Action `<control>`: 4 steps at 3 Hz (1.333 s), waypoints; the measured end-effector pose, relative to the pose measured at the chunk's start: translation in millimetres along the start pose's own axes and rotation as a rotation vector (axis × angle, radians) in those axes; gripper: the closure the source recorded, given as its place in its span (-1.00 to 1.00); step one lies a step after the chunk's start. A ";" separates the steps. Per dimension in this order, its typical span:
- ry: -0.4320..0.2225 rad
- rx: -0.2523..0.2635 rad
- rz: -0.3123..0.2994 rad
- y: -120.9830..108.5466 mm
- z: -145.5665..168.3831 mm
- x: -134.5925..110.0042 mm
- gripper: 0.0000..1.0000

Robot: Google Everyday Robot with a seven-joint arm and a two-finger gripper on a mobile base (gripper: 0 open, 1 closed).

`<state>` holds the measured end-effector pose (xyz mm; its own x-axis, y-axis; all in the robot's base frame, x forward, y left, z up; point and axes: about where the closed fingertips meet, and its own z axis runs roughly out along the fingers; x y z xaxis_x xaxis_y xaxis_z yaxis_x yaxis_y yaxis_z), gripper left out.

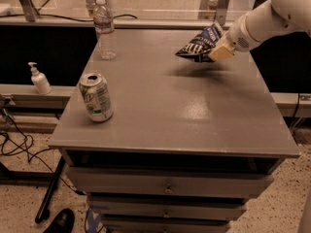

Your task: Move blue chip bag near 7up can

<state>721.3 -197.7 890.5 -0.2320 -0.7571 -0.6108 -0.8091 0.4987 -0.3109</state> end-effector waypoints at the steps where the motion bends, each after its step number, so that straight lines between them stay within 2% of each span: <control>1: -0.029 -0.068 -0.043 25.5 -19.5 -21.5 1.00; 2: -0.072 -0.148 -0.097 62.8 -40.6 -40.9 1.00; 3: -0.113 -0.249 -0.171 112.1 -56.8 -60.8 1.00; 4: -0.141 -0.362 -0.244 160.5 -58.2 -78.0 1.00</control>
Offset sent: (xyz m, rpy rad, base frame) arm -0.1141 0.0720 0.0579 0.0700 0.0513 0.3088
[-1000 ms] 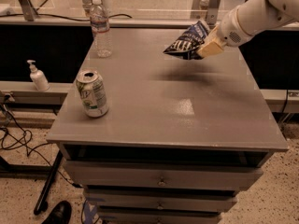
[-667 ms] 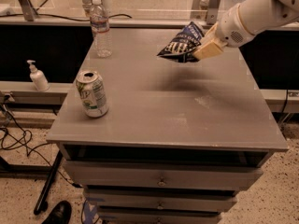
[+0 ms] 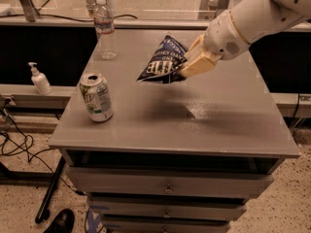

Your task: Move blue chip bag near 7up can

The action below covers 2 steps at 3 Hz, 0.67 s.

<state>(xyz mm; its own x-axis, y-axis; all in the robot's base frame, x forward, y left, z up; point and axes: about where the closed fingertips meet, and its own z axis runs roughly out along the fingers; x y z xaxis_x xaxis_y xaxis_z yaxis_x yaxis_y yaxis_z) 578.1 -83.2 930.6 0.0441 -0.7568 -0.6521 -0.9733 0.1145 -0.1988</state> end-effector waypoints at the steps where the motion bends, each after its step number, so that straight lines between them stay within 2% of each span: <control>1: -0.023 -0.104 -0.050 34.7 24.1 -19.3 1.00; 2: -0.046 -0.194 -0.076 63.5 48.8 -32.9 1.00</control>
Offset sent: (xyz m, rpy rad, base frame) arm -0.0797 0.0942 -0.0434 0.0348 0.1498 0.2834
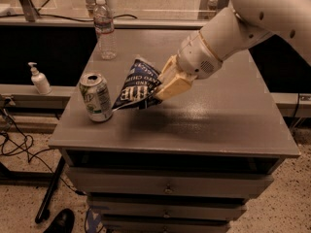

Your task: Move blue chip bag near 7up can

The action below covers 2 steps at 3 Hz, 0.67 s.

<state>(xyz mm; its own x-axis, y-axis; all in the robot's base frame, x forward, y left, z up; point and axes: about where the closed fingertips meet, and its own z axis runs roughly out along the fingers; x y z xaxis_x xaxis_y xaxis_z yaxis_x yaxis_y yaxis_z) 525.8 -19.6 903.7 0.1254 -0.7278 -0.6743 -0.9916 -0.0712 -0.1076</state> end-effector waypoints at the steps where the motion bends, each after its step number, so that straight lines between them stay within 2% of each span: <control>1: -0.017 -0.073 -0.011 19.9 22.7 -8.6 1.00; 2: -0.034 -0.129 -0.020 36.0 39.2 -16.8 1.00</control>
Offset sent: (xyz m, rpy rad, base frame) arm -0.0555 0.0515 -0.0302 0.0292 0.1261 0.1538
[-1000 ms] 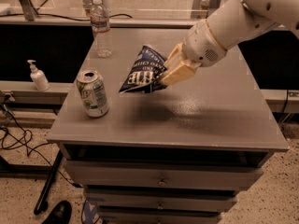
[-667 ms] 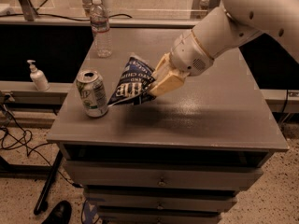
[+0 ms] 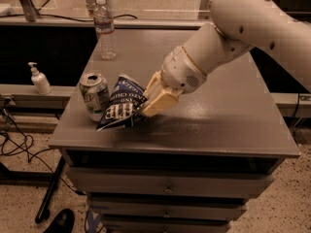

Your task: Move blue chip bag near 7up can

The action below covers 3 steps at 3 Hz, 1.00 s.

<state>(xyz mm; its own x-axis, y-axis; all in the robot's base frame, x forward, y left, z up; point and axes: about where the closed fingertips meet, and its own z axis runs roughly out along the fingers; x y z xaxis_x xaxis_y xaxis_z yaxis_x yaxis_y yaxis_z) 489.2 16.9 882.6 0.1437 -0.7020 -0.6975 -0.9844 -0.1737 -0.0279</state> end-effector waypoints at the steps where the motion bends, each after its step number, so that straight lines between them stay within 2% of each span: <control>1: 0.000 -0.040 0.003 8.9 13.2 -3.2 0.65; 3: -0.002 -0.045 0.012 8.7 20.7 -2.5 -0.27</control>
Offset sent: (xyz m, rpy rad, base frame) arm -0.0146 0.0159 -0.0165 -0.0075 0.0551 0.0299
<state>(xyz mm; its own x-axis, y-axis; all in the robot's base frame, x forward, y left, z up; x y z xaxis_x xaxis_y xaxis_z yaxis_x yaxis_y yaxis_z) 478.2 31.4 869.2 0.1320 -0.7030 -0.6988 -0.9804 -0.1968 0.0127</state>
